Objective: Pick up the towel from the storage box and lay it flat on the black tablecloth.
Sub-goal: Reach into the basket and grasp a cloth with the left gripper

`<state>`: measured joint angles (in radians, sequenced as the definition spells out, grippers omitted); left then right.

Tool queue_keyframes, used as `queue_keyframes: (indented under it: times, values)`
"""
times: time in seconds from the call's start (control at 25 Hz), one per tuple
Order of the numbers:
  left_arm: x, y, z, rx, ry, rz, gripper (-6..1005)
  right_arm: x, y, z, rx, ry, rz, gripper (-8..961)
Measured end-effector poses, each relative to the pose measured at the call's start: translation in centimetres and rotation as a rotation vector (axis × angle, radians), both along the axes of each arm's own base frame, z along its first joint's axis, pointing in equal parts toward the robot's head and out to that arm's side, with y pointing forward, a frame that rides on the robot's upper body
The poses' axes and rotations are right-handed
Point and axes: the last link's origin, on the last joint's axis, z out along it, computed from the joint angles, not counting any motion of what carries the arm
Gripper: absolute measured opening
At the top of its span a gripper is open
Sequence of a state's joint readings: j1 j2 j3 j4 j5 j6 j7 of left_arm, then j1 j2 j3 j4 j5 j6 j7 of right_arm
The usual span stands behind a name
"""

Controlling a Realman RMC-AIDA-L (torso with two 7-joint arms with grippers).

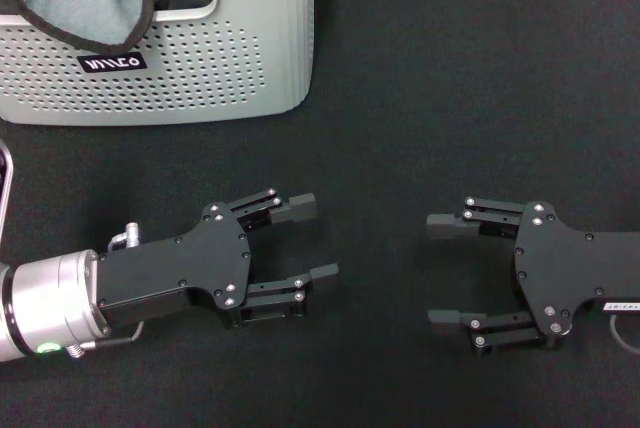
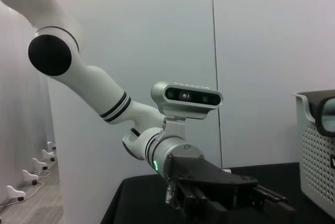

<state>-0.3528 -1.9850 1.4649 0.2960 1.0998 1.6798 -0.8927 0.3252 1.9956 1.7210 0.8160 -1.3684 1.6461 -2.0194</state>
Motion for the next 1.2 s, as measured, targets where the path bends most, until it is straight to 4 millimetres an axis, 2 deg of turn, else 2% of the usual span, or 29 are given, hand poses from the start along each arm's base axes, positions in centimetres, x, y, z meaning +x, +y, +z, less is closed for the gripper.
queue_keyframes:
  times: [0.72, 0.88, 1.2]
  values:
    - [-0.2, -0.2, 0.1, 0.020, -0.008, 0.012, 818, 0.5, -0.3, 0.0, 0.011, 0.006, -0.007, 825]
    - [-1.1, -0.5, 0.9, 0.097, -0.024, 0.057, 817, 1.0, -0.5, 0.2, 0.020, 0.012, -0.035, 825]
    - [-4.6, -0.2, 4.4, 0.426, -0.109, 0.335, 818, 2.5, -1.2, 0.9, 0.077, 0.029, -0.083, 824]
